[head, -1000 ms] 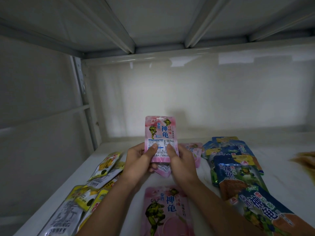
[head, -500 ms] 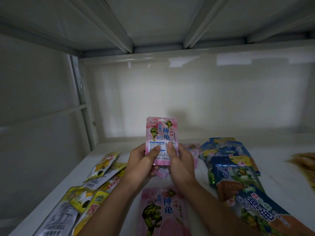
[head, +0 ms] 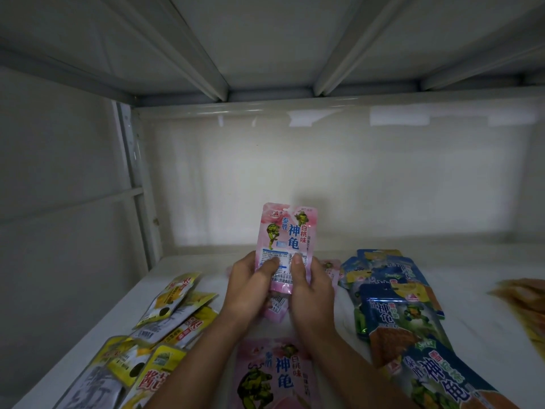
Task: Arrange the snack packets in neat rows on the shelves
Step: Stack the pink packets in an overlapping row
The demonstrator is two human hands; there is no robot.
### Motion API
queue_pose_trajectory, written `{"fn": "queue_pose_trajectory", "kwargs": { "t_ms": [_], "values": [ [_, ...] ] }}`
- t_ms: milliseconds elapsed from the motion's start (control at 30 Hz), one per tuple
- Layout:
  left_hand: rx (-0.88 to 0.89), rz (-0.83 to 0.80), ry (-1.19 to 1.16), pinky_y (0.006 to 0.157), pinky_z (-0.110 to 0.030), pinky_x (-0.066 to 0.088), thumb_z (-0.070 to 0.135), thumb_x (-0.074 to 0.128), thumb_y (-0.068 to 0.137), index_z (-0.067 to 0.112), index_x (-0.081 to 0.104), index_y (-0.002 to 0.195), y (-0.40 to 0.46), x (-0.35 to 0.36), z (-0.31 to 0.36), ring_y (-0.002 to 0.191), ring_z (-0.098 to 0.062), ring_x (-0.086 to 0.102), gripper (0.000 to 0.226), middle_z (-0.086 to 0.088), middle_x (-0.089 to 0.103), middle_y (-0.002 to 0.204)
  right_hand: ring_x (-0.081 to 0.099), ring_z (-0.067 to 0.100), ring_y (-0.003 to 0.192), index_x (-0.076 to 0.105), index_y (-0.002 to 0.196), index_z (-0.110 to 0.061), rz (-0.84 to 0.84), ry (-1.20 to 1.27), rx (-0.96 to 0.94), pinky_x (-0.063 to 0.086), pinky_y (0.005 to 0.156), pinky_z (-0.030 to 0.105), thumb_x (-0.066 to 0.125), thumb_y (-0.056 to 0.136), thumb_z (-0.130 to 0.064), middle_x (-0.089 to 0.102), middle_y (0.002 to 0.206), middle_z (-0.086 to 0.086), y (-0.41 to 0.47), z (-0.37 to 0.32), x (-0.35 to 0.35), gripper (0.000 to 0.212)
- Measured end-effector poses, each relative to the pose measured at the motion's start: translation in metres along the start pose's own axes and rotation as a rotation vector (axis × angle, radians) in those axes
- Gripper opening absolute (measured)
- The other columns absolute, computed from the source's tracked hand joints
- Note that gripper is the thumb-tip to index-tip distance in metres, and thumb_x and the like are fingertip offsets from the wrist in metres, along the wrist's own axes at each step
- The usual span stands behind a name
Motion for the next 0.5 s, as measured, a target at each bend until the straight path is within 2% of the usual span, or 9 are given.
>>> {"fn": "queue_pose_trajectory", "kwargs": {
  "t_ms": [67,133,200,333,500],
  "values": [
    [-0.005,0.006,-0.078,0.064,-0.028,0.058,0.027,0.062,0.105,0.016,0.076,0.11,-0.0004,-0.0026,0.0002,0.086,-0.02,0.079,0.018,-0.005,0.082,0.1,0.071,-0.003,0.089,0.069,0.099,-0.031,-0.016,-0.017,0.0,0.055,0.077,0.015,0.055,0.107,-0.027,0.076,0.093,-0.021,-0.0005,0.0007,0.0021,0.017],
    [0.01,0.012,-0.093,0.059,-0.025,0.056,0.029,0.063,0.104,0.015,0.077,0.109,-0.001,-0.0042,0.0024,0.082,-0.019,0.079,0.02,-0.004,0.082,0.097,0.073,0.007,0.089,0.07,0.094,-0.028,-0.008,-0.036,0.001,0.059,0.082,0.03,0.057,0.107,-0.028,0.077,0.091,-0.014,0.0007,0.0016,0.0005,0.019],
    [0.044,0.022,-0.056,0.065,-0.032,0.061,0.024,0.062,0.104,0.015,0.075,0.113,-0.0013,-0.0052,0.002,0.087,-0.022,0.08,0.018,-0.004,0.082,0.099,0.075,0.012,0.089,0.073,0.095,-0.024,0.006,-0.033,0.007,0.06,0.084,0.037,0.059,0.106,-0.028,0.079,0.091,-0.007,0.0017,0.0028,-0.0009,0.019],
    [0.055,0.029,0.0,0.087,-0.048,0.064,0.012,0.062,0.104,0.013,0.073,0.117,0.002,-0.0048,-0.0037,0.096,-0.025,0.079,0.017,-0.004,0.081,0.106,0.075,0.009,0.089,0.073,0.098,-0.025,0.038,-0.076,-0.014,0.061,0.081,0.038,0.061,0.105,-0.027,0.079,0.093,-0.005,0.004,0.006,-0.0047,0.014],
    [0.058,-0.003,0.039,0.08,-0.044,0.065,0.014,0.065,0.103,0.009,0.073,0.113,0.003,-0.0074,0.0004,0.09,-0.025,0.079,0.014,-0.007,0.081,0.101,0.074,0.003,0.082,0.075,0.104,-0.021,0.024,-0.109,-0.016,0.053,0.068,0.019,0.062,0.104,-0.026,0.078,0.091,-0.004,0.0075,0.0087,-0.0066,0.015]
  ]
}}
Point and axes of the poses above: each hand's wrist, its own y-axis towards the middle knuckle, its own x-axis out of the palm, z = x × y, the point moved 8 cm from there along y, towards the middle knuckle
